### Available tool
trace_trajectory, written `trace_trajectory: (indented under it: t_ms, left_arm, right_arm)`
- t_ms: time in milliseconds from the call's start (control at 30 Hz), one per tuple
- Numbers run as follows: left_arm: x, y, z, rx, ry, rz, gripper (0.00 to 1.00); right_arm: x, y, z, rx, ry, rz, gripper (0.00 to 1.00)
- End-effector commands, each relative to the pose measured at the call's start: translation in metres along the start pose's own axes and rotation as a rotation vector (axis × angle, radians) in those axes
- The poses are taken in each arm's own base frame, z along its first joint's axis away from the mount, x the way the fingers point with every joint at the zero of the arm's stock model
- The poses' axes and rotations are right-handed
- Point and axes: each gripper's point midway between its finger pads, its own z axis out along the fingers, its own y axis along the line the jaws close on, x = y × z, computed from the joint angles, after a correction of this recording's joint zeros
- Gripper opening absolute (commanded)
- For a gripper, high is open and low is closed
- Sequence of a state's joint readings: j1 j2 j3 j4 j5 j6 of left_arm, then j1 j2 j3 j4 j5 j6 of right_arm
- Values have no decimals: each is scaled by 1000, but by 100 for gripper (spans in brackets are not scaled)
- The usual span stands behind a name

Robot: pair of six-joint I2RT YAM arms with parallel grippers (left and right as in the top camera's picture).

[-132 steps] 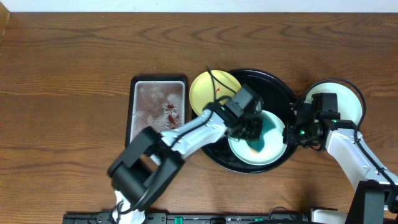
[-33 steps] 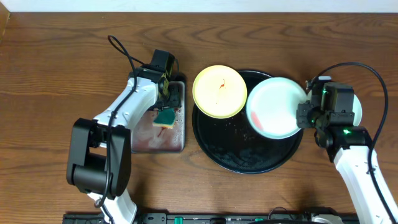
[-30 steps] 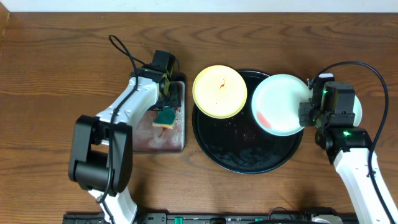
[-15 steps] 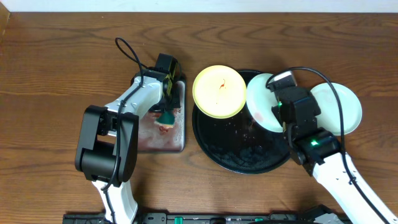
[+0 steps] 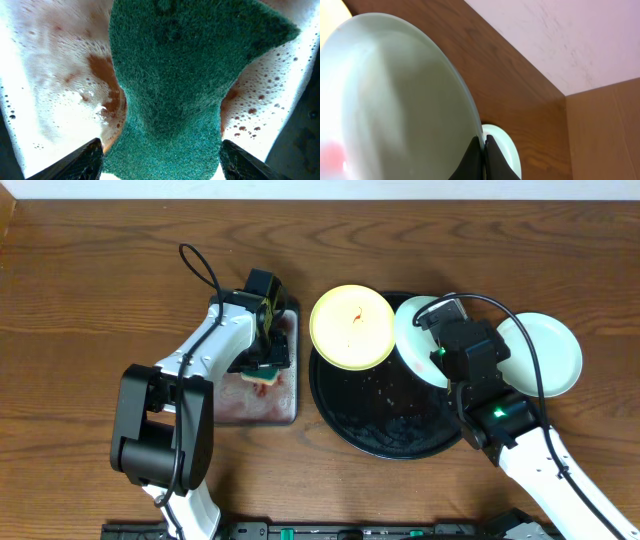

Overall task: Clean dirty plates on tray and stack at the side
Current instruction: 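Lift the pale green plate right and stack it on the side plate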

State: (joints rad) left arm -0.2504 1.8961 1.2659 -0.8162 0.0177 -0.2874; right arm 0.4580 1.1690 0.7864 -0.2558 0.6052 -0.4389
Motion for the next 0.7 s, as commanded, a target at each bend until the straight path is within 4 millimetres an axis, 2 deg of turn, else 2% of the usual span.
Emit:
trace_trajectory:
  t_ms: [0,67,133,167,200,233,267,367,467,500,533,600,667]
  left_arm:
    - [11,4,7,-9,27,-3,74]
    - [15,5,13,-9,30,-3,71]
    - [21,7,19,-13,41,-3,59]
    - [27,9,23,-17,58,-2,42]
    - [29,10,24,-18,62,-2,34]
    - [30,10,24,-19,65,-1,12]
    - [29,10,24,-19,63,-2,8]
    - [26,9,21,-16,53,-2,7]
    - [18,6,9,0,10,-3,7]
    - [16,6,5,5,-2,-4,7]
    - [14,5,0,11,-19,-4,15]
    - [7,5,-14,22,-72,-7,66]
    - [-4,3,-26,38,-136,-10,75]
  right_arm:
    - [-12,-9,-8,29,-31,5,1]
    - [-12,-9,-8,29,-31,5,1]
    - [-12,-9,-8,30,-31,4,1]
    - [-12,-9,-8,29,-31,5,1]
    - [-12,-9,-8,29,-31,5,1]
    - [-12,-9,-8,30,-32,5,1]
    - [-13,-9,-8,30,-33,7,1]
    - [-14,-9,-8,32,-38,-16,1]
    - [-19,-6,-10,27,-54,-83,1]
    - [-20,-5,-11,25,-59,-84,1]
    - [-22,-4,-12,25,-66,-83,1]
    - [-27,-3,-13,25,-83,-78,1]
    - [-30,-9,-14,58,-92,-65,1]
